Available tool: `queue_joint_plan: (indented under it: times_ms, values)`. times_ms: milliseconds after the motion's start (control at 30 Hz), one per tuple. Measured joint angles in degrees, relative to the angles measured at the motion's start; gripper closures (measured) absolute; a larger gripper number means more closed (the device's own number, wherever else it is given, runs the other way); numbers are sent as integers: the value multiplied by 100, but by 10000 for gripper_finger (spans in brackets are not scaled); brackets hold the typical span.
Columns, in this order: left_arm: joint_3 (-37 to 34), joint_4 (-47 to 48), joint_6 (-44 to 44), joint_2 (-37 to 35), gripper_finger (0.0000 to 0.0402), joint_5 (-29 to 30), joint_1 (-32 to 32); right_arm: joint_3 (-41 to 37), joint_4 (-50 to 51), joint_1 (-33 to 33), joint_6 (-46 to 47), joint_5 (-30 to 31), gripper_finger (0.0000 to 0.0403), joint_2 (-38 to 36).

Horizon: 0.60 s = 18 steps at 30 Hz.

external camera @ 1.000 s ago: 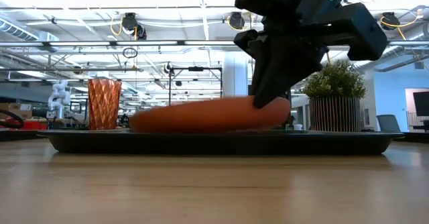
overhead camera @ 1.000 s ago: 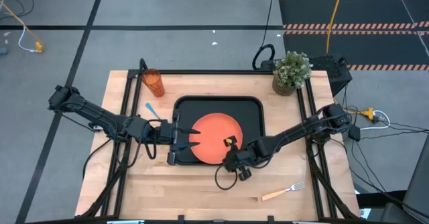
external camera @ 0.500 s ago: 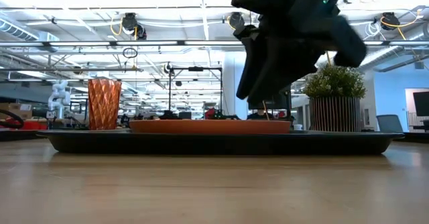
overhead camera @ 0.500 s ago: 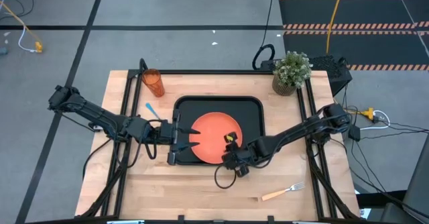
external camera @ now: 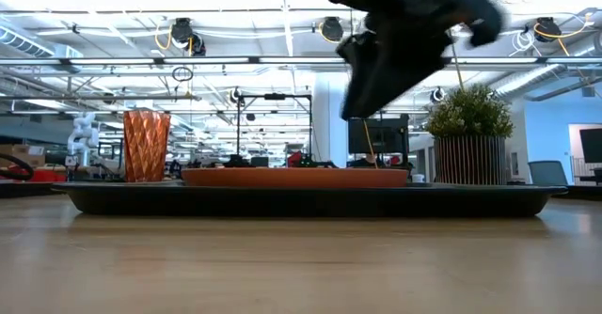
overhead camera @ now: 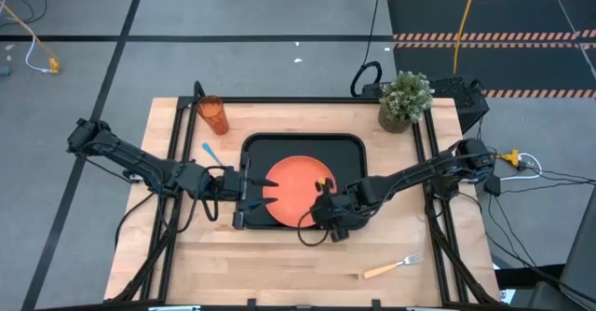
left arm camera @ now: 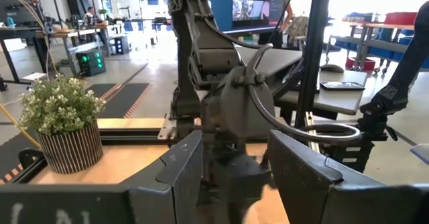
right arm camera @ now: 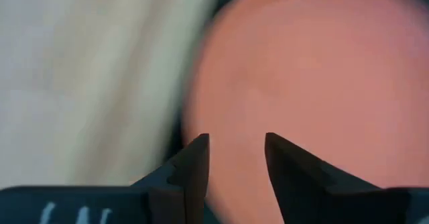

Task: Pick and place plate/cup/fork/spoon on tray
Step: Put the orange plate on the black serving tray

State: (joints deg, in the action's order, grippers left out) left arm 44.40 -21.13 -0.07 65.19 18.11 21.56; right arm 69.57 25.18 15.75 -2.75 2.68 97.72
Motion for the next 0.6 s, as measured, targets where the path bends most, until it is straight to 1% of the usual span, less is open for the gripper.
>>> queue_joint_plan:
  times_ms: [67,167,300,433,600]
  values:
    - [0,1,-1,0,229,0,0,-49,-108,29,133,-670,264,0]
    - [0,1,-1,0,229,0,2,-297,-508,99,357,-1177,264,-7]
    - [0,-3,-1,0,229,0,0,-654,-824,136,589,-1338,264,-2]
    - [0,-5,-1,0,229,0,0,-1018,-1121,111,682,-1156,264,4]
    - [0,-6,1,0,229,0,0,-1212,-1540,71,672,-1148,264,2]
